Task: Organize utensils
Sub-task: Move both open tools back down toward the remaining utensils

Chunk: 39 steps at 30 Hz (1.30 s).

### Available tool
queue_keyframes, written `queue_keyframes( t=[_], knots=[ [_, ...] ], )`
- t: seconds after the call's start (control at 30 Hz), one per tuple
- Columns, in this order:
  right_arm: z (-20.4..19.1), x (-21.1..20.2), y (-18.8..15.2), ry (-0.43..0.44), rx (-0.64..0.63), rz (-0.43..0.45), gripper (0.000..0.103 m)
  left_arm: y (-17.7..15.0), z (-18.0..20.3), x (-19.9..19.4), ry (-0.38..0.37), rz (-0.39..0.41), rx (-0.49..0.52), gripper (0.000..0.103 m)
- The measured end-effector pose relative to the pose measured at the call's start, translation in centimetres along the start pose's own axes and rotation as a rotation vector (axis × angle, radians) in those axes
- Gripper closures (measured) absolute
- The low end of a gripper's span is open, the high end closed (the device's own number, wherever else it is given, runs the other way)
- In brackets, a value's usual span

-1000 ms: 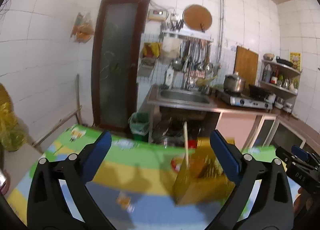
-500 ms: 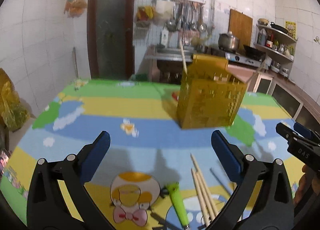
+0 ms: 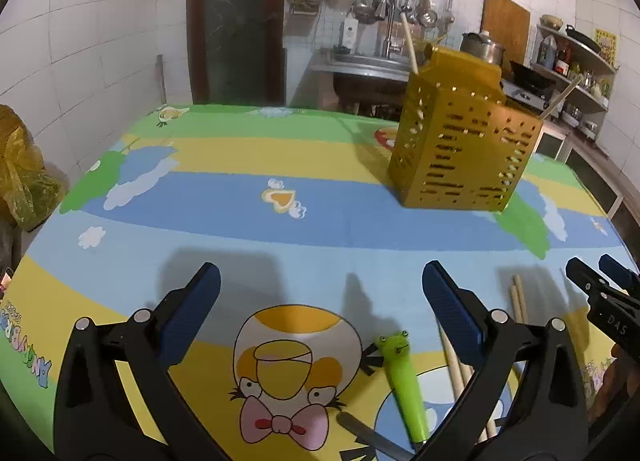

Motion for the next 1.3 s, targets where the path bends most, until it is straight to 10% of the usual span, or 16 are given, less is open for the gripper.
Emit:
queue_keyframes(
  t=[1.03, 1.3],
  knots=[
    [-2.9, 1.6, -1.9, 0.047, -0.015, -0.143, 0.022, -1.4, 0.6, 2.7, 0.074, -0.11, 0.047, 0.005],
    [-3.7, 2.4, -2.5, 0.035, -0.018, -0.211, 0.037, -1.1, -0.6, 3.3, 0.077, -0.15, -0.018, 0.005]
  ],
)
Point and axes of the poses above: each gripper's, at about its wrist camera, not at the fingertips, and x roughly the way its jaws point, z to its right, y to its top, the point moved 4 cm from there along x, roughly the way its jaws point, and after that the axes turned 6 degrees about -z, right-handed, at the moved point
